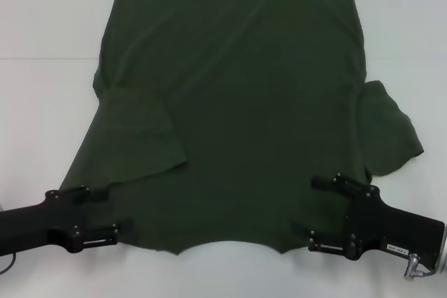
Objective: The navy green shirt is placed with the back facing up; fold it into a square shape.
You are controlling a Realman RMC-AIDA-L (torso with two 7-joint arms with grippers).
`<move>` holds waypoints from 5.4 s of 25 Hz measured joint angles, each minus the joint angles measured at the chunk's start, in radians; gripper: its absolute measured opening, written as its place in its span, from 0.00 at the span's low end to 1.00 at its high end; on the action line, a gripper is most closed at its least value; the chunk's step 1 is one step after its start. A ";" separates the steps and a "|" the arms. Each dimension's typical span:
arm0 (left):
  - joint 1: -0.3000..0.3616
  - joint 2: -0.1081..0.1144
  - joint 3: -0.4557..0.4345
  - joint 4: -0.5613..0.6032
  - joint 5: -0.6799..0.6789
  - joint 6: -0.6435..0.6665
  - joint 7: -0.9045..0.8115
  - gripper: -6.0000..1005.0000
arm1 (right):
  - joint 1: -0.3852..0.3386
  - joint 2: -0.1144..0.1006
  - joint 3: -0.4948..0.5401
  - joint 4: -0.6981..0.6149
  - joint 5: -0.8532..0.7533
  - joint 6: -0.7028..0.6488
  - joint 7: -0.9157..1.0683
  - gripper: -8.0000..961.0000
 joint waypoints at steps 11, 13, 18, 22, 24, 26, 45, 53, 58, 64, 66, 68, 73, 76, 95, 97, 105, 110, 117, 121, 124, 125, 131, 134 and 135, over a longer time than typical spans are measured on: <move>-0.008 -0.001 -0.002 0.003 -0.044 0.045 -0.006 0.86 | 0.003 -0.009 0.024 -0.307 -0.004 -0.130 0.723 0.98; -0.008 -0.001 -0.003 0.005 -0.044 0.053 -0.007 0.87 | 0.007 -0.022 0.019 -0.401 -0.017 -0.122 0.951 0.98; -0.010 -0.003 -0.002 0.002 -0.045 0.066 -0.009 0.87 | 0.016 -0.081 0.015 -0.506 -0.035 -0.092 1.355 0.98; -0.010 -0.003 -0.003 0.000 -0.045 0.066 -0.009 0.86 | 0.033 -0.140 -0.014 -0.526 -0.138 -0.017 1.586 0.98; -0.009 -0.003 -0.002 0.000 -0.043 0.066 -0.009 0.86 | 0.046 -0.157 -0.017 -0.546 -0.195 0.006 1.661 0.98; -0.008 -0.003 -0.003 0.000 -0.040 0.067 -0.009 0.86 | 0.056 -0.165 -0.018 -0.574 -0.229 0.021 1.710 0.98; -0.017 0.002 -0.001 0.000 -0.037 0.060 -0.022 0.86 | 0.265 -0.191 -0.160 -0.534 -0.634 0.209 1.913 0.96; -0.017 0.003 -0.001 0.000 -0.037 0.056 -0.022 0.86 | 0.284 -0.176 -0.212 -0.449 -0.631 0.286 1.912 0.93; -0.018 0.003 -0.001 0.000 -0.037 0.055 -0.022 0.86 | 0.283 -0.157 -0.216 -0.418 -0.630 0.328 1.910 0.91; -0.018 0.003 -0.002 0.000 -0.037 0.053 -0.023 0.86 | 0.283 -0.135 -0.239 -0.412 -0.633 0.365 1.909 0.91; -0.019 0.003 -0.002 0.000 -0.037 0.053 -0.023 0.86 | 0.283 -0.129 -0.244 -0.411 -0.633 0.377 1.909 0.91; -0.020 0.003 -0.002 0.000 -0.037 0.052 -0.023 0.86 | 0.282 -0.126 -0.249 -0.406 -0.634 0.387 1.909 0.91; -0.020 0.003 -0.003 0.000 -0.037 0.051 -0.023 0.86 | 0.281 -0.125 -0.255 -0.384 -0.634 0.408 1.911 0.88; -0.020 0.003 -0.002 0.000 -0.037 0.050 -0.023 0.86 | 0.281 -0.125 -0.255 -0.377 -0.634 0.409 1.913 0.79; -0.020 0.001 -0.002 0.000 -0.043 0.033 -0.015 0.86 | 0.282 -0.126 -0.260 -0.376 -0.633 0.411 1.910 0.16; -0.020 0.000 -0.003 0.000 -0.043 0.025 -0.015 0.86 | 0.282 -0.126 -0.260 -0.376 -0.634 0.412 1.910 0.10; -0.023 -0.001 -0.002 0.000 -0.043 0.022 -0.015 0.86 | 0.274 -0.126 -0.245 -0.386 -0.624 0.416 1.893 0.06; -0.023 -0.001 -0.002 0.000 -0.043 0.019 -0.019 0.86 | 0.253 -0.135 -0.228 -0.400 -0.567 0.417 1.868 0.02; -0.023 0.002 -0.003 -0.002 -0.043 0.016 -0.022 0.86 | 0.188 -0.145 -0.216 -0.481 -0.401 0.392 1.840 0.03; -0.024 0.003 -0.002 -0.002 -0.043 0.016 -0.022 0.86 | 0.157 -0.153 -0.207 -0.493 -0.266 0.375 1.776 0.03; -0.026 0.003 -0.002 -0.002 -0.043 0.016 -0.024 0.86 | 0.146 -0.154 -0.191 -0.492 -0.170 0.366 1.717 0.04; -0.027 0.003 -0.003 -0.002 -0.043 0.016 -0.025 0.86 | 0.145 -0.154 -0.187 -0.489 -0.148 0.362 1.701 0.04; -0.031 0.005 -0.002 -0.002 -0.043 0.016 -0.028 0.86 | 0.171 -0.153 -0.217 -0.479 -0.129 0.359 1.672 0.04; -0.031 0.005 -0.002 -0.002 -0.042 0.016 -0.030 0.86 | 0.198 -0.152 -0.263 -0.456 -0.130 0.356 1.666 0.04; -0.031 0.005 -0.002 -0.002 -0.042 0.016 -0.031 0.86 | 0.206 -0.152 -0.278 -0.447 -0.131 0.356 1.666 0.05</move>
